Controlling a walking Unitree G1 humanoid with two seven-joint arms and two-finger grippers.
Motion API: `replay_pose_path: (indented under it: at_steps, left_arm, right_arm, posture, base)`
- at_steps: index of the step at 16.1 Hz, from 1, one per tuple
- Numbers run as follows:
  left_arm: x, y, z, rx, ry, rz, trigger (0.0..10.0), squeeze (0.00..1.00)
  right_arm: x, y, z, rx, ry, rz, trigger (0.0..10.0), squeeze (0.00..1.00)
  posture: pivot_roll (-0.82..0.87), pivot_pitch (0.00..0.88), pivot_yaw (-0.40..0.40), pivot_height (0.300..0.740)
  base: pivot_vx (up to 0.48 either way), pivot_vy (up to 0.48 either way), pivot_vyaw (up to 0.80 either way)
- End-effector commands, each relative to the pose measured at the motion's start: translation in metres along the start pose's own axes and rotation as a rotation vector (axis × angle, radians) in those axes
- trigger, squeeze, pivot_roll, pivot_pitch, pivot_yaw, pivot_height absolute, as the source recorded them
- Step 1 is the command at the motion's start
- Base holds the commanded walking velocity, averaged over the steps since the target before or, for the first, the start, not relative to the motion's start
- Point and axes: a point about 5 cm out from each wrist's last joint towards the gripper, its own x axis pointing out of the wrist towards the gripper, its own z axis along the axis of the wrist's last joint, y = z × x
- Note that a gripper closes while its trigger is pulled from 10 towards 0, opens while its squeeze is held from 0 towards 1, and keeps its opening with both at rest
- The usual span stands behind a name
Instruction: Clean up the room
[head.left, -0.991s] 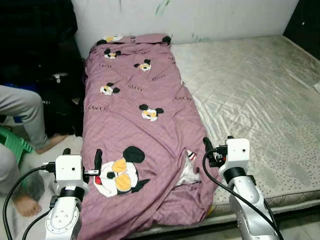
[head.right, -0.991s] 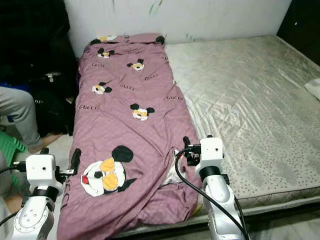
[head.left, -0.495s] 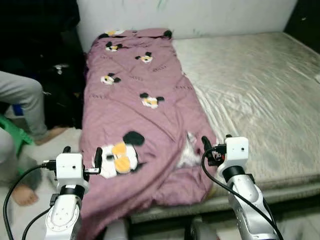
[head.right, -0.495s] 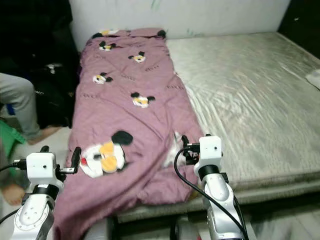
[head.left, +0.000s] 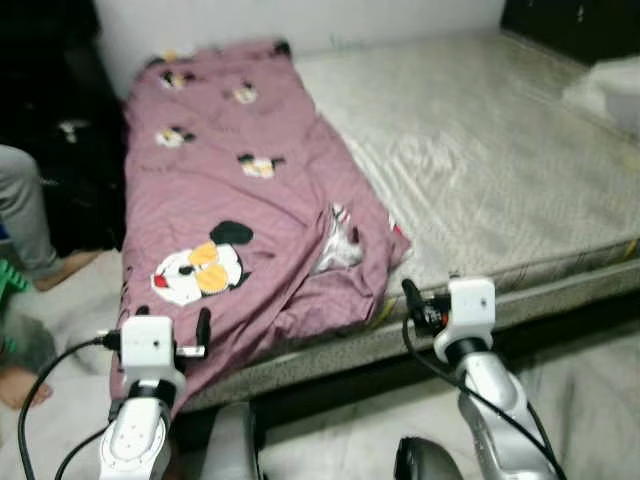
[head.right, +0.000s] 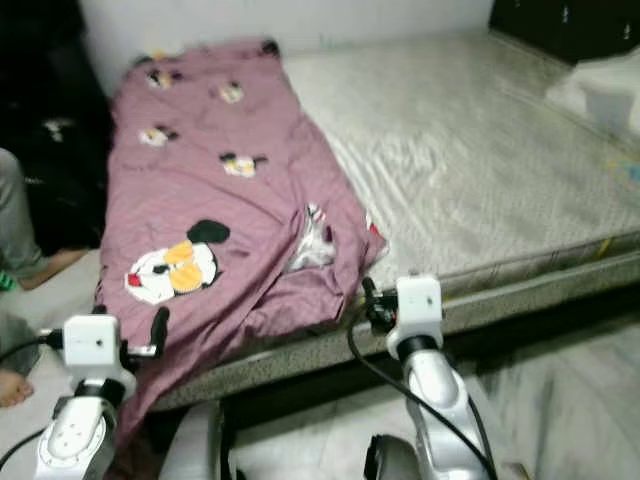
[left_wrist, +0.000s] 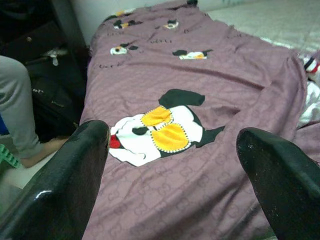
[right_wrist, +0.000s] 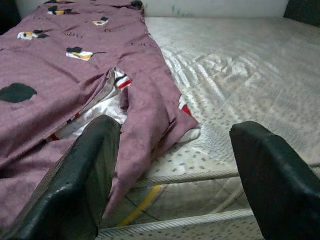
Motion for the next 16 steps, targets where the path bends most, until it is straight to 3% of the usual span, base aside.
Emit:
replay_pose_path:
  at_steps: [1, 7, 10, 12, 16]
  left_arm:
    - [0.0030, 0.0052, 0.0067, 0.018, -0.023, 0.015, 10.0, 0.00]
    - [0.0029, 0.0037, 0.0076, 0.002, -0.032, 0.005, 10.0, 0.00]
    - [0.0031, 0.0025, 0.0086, -0.003, -0.042, -0.012, 10.0, 0.00]
    - [0.0031, 0.0012, 0.0089, -0.002, -0.047, -0.024, 10.0, 0.00]
    - [0.0043, 0.0003, 0.0095, -0.006, -0.050, -0.032, 10.0, 0.00]
  right_arm:
    - [0.0030, 0.0052, 0.0053, 0.008, -0.018, 0.021, 10.0, 0.00]
    - [0.0046, 0.0077, 0.0060, -0.018, -0.024, 0.041, 10.0, 0.00]
    - [0.0048, 0.0088, 0.0078, -0.026, -0.035, 0.039, 10.0, 0.00]
    - [0.0055, 0.0090, 0.0076, -0.024, -0.035, 0.038, 10.0, 0.00]
    - [0.0069, 0.0083, 0.0075, -0.015, -0.033, 0.032, 10.0, 0.00]
  posture:
    - [0.02, 0.079, 0.033, 0.594]
    - [0.02, 0.080, 0.030, 0.582]
    - [0.02, 0.075, 0.030, 0.582]
    - [0.03, 0.071, 0.031, 0.582]
    - [0.02, 0.072, 0.032, 0.582]
  base:
    - [0.000, 0.000, 0.00]
    - [0.000, 0.000, 0.00]
    - [0.000, 0.000, 0.80]
    - [0.283, 0.000, 0.69]
    - [0.300, 0.000, 0.00]
